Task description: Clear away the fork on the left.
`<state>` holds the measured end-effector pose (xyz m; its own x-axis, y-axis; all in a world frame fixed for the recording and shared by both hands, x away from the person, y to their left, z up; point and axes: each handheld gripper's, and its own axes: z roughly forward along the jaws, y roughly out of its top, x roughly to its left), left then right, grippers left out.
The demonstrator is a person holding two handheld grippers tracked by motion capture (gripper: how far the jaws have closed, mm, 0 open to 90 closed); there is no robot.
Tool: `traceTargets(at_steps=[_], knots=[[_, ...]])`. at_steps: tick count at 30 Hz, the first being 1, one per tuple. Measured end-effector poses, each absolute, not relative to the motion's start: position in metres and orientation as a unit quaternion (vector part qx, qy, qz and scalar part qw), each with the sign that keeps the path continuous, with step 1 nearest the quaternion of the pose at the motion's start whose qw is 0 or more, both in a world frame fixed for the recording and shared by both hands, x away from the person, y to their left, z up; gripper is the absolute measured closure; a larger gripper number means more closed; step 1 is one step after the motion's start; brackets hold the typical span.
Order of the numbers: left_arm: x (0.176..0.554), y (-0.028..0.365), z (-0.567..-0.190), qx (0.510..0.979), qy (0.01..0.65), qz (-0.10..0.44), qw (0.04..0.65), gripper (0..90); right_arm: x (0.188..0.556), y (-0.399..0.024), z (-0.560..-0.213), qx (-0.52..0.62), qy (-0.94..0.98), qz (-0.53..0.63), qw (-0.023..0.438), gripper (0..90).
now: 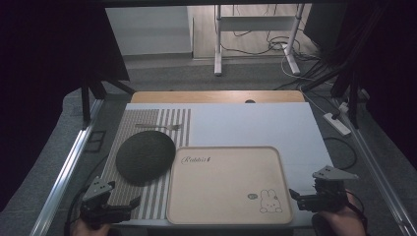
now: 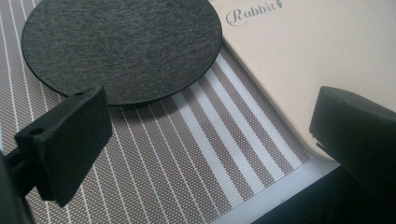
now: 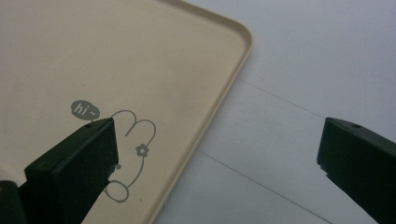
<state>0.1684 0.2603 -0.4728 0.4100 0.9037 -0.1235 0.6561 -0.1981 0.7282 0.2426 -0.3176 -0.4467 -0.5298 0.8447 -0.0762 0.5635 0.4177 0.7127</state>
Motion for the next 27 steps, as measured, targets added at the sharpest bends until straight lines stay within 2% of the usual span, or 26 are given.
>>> traceTargets(at_steps=[27], knots=[[0.1730,0.2612,-0.4738,0.762,0.516,0.146,0.363,0.5,0.2429,-0.3161,-0.4473,0.425,0.820,0.321,0.210,0.0]])
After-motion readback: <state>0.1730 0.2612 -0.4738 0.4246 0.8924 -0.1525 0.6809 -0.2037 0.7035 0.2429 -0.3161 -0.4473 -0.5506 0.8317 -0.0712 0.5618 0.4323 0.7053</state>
